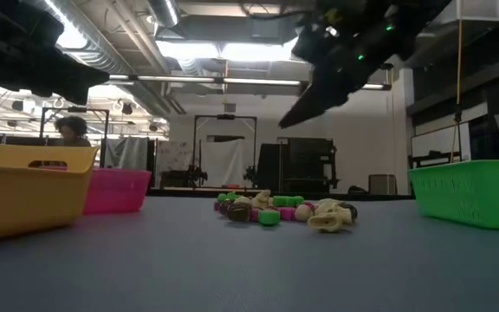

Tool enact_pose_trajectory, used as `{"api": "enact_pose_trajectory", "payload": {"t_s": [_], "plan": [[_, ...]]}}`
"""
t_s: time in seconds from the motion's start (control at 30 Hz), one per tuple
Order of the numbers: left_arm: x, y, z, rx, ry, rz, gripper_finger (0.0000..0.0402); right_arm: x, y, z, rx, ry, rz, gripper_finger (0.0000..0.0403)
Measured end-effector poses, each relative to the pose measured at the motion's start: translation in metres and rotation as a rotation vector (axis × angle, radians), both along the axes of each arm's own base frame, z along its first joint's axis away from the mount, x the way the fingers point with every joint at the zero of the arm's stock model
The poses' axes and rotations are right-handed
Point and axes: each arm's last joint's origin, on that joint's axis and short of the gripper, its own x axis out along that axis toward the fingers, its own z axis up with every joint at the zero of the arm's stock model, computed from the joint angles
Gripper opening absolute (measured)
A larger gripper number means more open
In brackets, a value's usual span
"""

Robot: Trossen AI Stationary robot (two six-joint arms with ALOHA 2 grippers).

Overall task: Sort Halloween decoration
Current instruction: Put the white skull toy into the green bin

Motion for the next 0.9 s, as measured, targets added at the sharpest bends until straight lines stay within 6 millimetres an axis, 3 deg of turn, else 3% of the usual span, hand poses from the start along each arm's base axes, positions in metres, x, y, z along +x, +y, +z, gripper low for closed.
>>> {"api": "enact_pose_trajectory", "payload": {"t_s": [0.33, 0.9], "plan": [[0.000, 0.000, 0.000, 0.000, 0.000, 0.000, 0.0000, 0.026, -0.002, -0.040, -0.022, 0.102, 0.067, 0.0247], [0.000, 0.000, 0.000, 0.001, 0.000, 0.011, 0.0000, 0.045, -0.001, -0.080, -0.005, 0.110, 0.160, 0.0247]]}}
